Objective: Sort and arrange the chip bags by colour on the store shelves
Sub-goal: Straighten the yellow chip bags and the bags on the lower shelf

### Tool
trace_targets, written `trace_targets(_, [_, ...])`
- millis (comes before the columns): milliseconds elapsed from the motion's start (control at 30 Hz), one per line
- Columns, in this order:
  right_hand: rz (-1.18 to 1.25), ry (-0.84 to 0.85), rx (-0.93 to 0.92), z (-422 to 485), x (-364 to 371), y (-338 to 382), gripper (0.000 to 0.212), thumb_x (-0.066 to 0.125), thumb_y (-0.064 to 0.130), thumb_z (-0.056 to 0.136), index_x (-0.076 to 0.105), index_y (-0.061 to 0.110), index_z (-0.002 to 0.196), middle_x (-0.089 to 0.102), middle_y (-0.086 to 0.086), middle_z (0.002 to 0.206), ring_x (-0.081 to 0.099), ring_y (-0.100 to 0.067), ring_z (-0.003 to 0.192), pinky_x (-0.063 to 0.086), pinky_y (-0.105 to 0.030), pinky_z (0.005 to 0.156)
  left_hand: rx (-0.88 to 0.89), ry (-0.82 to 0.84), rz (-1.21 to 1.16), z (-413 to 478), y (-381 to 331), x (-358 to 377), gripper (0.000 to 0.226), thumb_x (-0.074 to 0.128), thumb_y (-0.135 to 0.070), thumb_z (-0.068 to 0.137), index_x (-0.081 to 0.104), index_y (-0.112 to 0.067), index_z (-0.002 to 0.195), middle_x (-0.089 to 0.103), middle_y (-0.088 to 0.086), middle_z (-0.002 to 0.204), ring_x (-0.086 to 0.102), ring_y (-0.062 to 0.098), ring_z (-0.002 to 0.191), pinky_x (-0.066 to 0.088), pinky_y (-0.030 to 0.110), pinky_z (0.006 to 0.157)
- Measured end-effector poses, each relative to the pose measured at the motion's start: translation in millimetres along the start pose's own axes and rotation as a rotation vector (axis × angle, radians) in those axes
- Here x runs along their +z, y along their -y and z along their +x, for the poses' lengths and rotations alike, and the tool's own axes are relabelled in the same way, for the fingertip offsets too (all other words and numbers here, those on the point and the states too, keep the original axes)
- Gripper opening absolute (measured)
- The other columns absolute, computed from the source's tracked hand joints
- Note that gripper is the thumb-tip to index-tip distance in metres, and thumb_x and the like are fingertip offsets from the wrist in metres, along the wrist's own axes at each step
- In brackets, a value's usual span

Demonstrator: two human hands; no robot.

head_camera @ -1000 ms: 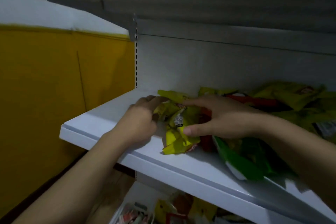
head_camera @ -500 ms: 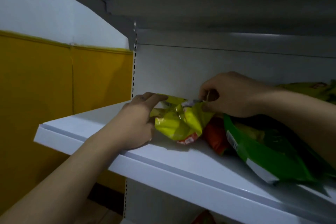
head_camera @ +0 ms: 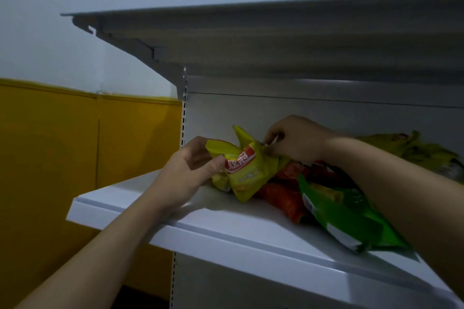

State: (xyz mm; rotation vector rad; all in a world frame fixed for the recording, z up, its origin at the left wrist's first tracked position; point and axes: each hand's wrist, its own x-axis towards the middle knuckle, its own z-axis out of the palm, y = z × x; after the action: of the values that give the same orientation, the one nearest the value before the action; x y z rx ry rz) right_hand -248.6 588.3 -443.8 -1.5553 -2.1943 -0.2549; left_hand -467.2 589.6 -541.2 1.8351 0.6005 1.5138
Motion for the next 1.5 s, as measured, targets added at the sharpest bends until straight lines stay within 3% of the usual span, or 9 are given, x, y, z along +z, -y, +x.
trace_targets(200, [0.198,-0.072,-0.022,3.0,5.7,5.4,0.021,0.062,0.028,0.090,0.070,0.027,0.110,0.066,0.009,0.105,0.060,-0.006,0.098,0.044,-0.017,0.078,-0.058,-0.117,-0.090,2.0,0.4,-1.5,0.025,0.063,-0.026,0.083,0.058,-0.017,0.105,0.072,0.003,0.100,0.069,0.018,0.093,0.058,0.050,0.081])
trace_targets(300, [0.582,-0.040,-0.079,-4.7,-4.6,28.5,0.043,0.058,0.054,0.085,0.060,0.035,0.124,0.063,0.016,0.116,0.058,-0.001,0.107,0.044,-0.021,0.091,-0.061,-0.161,-0.100,3.3,1.4,-1.5,0.015,0.059,-0.021,0.091,0.058,-0.022,0.106,0.072,0.002,0.099,0.069,0.020,0.094,0.058,0.051,0.079])
trace_targets(367, [0.541,0.081,-0.138,-6.7,-8.5,44.8,0.057,0.053,0.065,0.075,0.057,0.037,0.125,0.060,0.018,0.118,0.057,0.001,0.107,0.044,-0.023,0.092,-0.070,-0.166,-0.068,4.5,2.3,-2.4,0.011,0.056,-0.018,0.095,0.058,-0.024,0.103,0.072,0.000,0.099,0.069,0.019,0.094,0.059,0.049,0.078])
trace_targets(500, [0.368,0.030,-0.130,-1.6,-2.1,48.8,0.015,0.066,0.034,0.087,0.068,0.022,0.096,0.068,0.009,0.090,0.061,0.003,0.075,0.049,-0.017,0.069,-0.077,-0.180,-0.056,5.6,3.9,-4.8,0.009,0.050,-0.018,0.099,0.058,-0.021,0.103,0.073,-0.002,0.090,0.070,0.015,0.083,0.060,0.042,0.071])
trace_targets(700, [0.677,-0.073,-0.040,-2.7,13.9,35.0,0.012,0.068,0.012,0.086,0.066,0.001,0.088,0.064,-0.013,0.078,0.058,-0.018,0.069,0.048,-0.031,0.067,-0.055,-0.244,-0.092,5.9,4.9,-7.0,0.009,0.048,-0.021,0.100,0.056,-0.022,0.103,0.073,-0.004,0.085,0.070,0.013,0.075,0.058,0.038,0.060])
trace_targets(1033, [0.658,-0.312,0.059,10.8,18.8,33.2,0.017,0.069,0.011,0.087,0.057,0.014,0.075,0.063,-0.008,0.072,0.062,-0.020,0.061,0.057,-0.036,0.056,-0.127,-0.285,-0.049,6.3,5.3,-7.4,0.018,0.043,-0.034,0.101,0.054,-0.028,0.113,0.070,-0.001,0.090,0.070,0.015,0.076,0.057,0.032,0.057])
trace_targets(1200, [0.717,-0.305,0.072,13.2,0.7,32.6,0.016,0.066,0.007,0.089,0.053,0.010,0.080,0.064,-0.013,0.078,0.066,-0.017,0.058,0.057,-0.032,0.048,-0.247,-0.070,-0.046,6.0,11.1,-9.9,0.088,0.076,-0.043,0.063,0.035,-0.026,0.139,0.069,0.005,0.112,0.070,0.021,0.096,0.059,0.036,0.074])
trace_targets(1367, [0.782,-0.223,0.120,10.9,-11.3,32.2,0.010,0.065,0.006,0.089,0.055,0.007,0.088,0.067,-0.018,0.086,0.068,-0.022,0.060,0.059,-0.034,0.052,-0.214,-0.130,-0.031,8.4,12.8,-10.5,0.031,0.067,-0.012,0.087,0.057,-0.010,0.116,0.071,0.005,0.099,0.071,0.015,0.079,0.055,0.026,0.057])
trace_targets(1500, [0.727,-0.155,0.105,7.4,-3.5,31.2,0.014,0.069,0.022,0.088,0.060,0.012,0.089,0.070,-0.010,0.076,0.069,-0.019,0.056,0.057,-0.032,0.048,-0.194,-0.145,0.017,8.8,15.5,-12.0,0.025,0.063,-0.005,0.089,0.057,-0.011,0.112,0.068,0.002,0.097,0.068,0.015,0.080,0.056,0.024,0.055])
